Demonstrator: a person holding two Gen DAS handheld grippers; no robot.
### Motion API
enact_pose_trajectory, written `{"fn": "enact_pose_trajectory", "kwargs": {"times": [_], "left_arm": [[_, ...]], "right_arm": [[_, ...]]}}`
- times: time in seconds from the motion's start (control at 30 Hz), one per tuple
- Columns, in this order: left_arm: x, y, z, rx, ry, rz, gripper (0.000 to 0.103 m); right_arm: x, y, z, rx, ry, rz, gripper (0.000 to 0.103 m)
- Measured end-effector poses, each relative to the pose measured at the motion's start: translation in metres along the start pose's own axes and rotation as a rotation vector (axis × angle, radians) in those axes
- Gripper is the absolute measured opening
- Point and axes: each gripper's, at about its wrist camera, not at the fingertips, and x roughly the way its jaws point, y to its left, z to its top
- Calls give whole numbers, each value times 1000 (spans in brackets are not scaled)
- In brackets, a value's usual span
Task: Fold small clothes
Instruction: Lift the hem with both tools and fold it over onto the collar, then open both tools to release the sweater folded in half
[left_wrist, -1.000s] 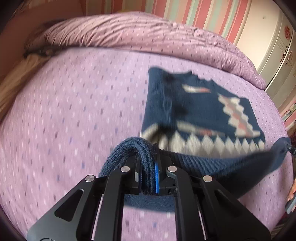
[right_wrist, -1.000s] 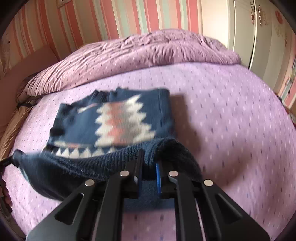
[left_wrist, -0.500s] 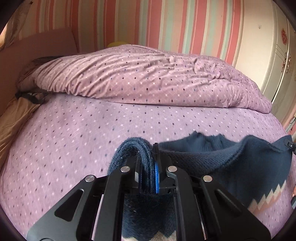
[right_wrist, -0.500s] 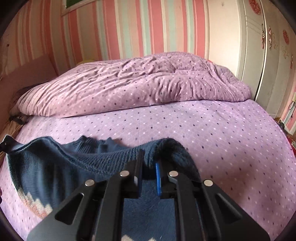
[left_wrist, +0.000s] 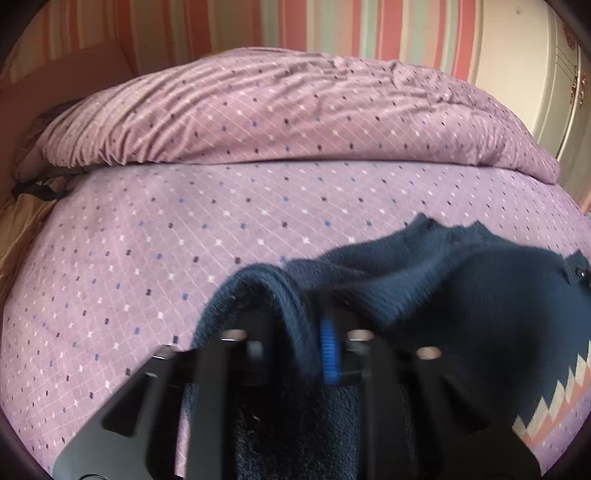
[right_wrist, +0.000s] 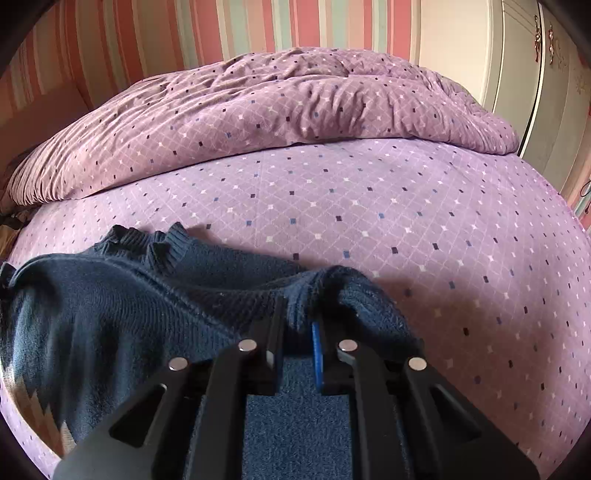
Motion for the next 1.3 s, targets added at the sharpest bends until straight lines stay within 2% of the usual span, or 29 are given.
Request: {"fn": "enact_pose_trajectory", "kwargs": {"times": [0.07,0.17,0.23,0.3,0.4,0.5,0.67,0.73,0.8,0.9,1.0,1.1,1.17,1.23,1.3], "left_arm": [[-1,-2,-2,8,-8,0,38],[-9,-1,-2,-7,-17,-8,53],[-18,0,-3,-13,-30,2,77],[-29,0,-6,-5,-48,4,86],[-35,0,-9,8,-36,-3,86],[-41,-1,-13,17,-34,-5,85],[-41,-10,-14,36,-16,-22,86],[-43,-17,-12,45,-10,-40,92],[-46,-24,-12,60,-15,-43,99],[-49,-33,-13,85,-11,-49,100],[-54,-38,-15,101,-10,-49,100],[-56,-39,-17,111,-11,-42,100],[-52,-37,-17,107,2,-38,100],[-49,-36,-16,96,12,-46,100],[-43,-35,-12,81,23,-64,100]], "right_arm": [[-2,-1,1,7,0,16,15],[-14,-2,2,15,-27,52,19],[-20,-1,4,8,-43,58,27],[-26,1,5,-9,-59,51,31],[-32,4,7,-31,-77,55,32],[-40,3,8,-33,-101,56,48],[-40,-1,5,-23,-89,72,59],[-38,1,4,-30,-80,91,64],[-36,4,5,-42,-75,114,64],[-15,16,13,-94,-13,126,64],[11,18,18,-108,47,71,64],[44,1,26,-23,133,45,64],[62,-8,25,24,202,66,64],[63,-6,23,13,198,60,64],[48,2,22,-27,146,62,64]]}}
